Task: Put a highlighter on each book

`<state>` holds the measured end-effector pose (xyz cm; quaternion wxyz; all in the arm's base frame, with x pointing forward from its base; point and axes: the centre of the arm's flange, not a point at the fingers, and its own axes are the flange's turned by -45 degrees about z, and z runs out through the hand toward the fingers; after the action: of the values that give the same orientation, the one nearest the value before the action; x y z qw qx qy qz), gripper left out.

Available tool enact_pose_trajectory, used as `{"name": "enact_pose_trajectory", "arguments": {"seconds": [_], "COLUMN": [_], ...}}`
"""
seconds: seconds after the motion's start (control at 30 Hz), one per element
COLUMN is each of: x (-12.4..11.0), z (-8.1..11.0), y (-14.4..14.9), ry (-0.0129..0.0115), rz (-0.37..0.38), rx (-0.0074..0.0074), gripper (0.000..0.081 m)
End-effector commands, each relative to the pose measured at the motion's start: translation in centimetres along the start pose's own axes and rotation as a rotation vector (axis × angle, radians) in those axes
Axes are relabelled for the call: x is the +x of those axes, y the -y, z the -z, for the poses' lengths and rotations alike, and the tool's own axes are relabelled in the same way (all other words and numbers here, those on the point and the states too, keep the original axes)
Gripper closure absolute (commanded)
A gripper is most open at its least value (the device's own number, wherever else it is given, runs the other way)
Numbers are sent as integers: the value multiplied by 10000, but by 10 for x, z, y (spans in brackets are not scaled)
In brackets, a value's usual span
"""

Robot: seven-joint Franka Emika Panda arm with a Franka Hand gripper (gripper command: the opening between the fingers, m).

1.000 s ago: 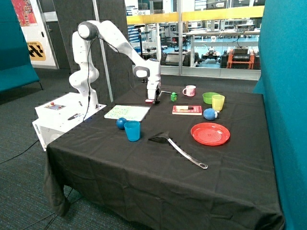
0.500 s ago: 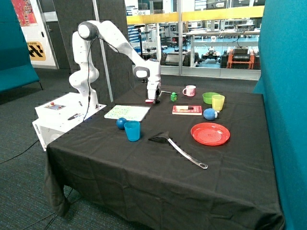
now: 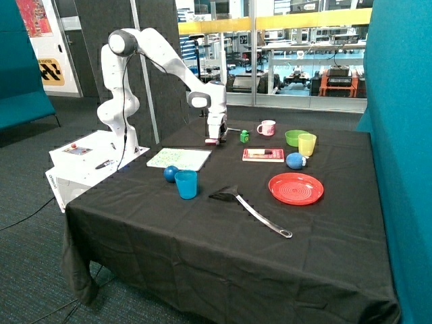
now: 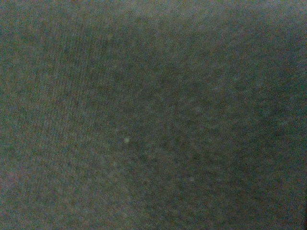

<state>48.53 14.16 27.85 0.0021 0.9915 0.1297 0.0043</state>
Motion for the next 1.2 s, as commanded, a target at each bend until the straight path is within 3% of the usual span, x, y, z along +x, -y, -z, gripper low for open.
{"name": "enact_pose_trajectory", "arguments": {"seconds": [0.0,0.27,0.77,1.17], "x": [3,-3,-42,-78], "z": [26,42,65,63], "y": [-10,-29,-105,-151], "ry": [79,79,80,80], "rz": [58,8,-357,-349], "rx": [53,53,51,51], "gripper": [808,808,808,808]}}
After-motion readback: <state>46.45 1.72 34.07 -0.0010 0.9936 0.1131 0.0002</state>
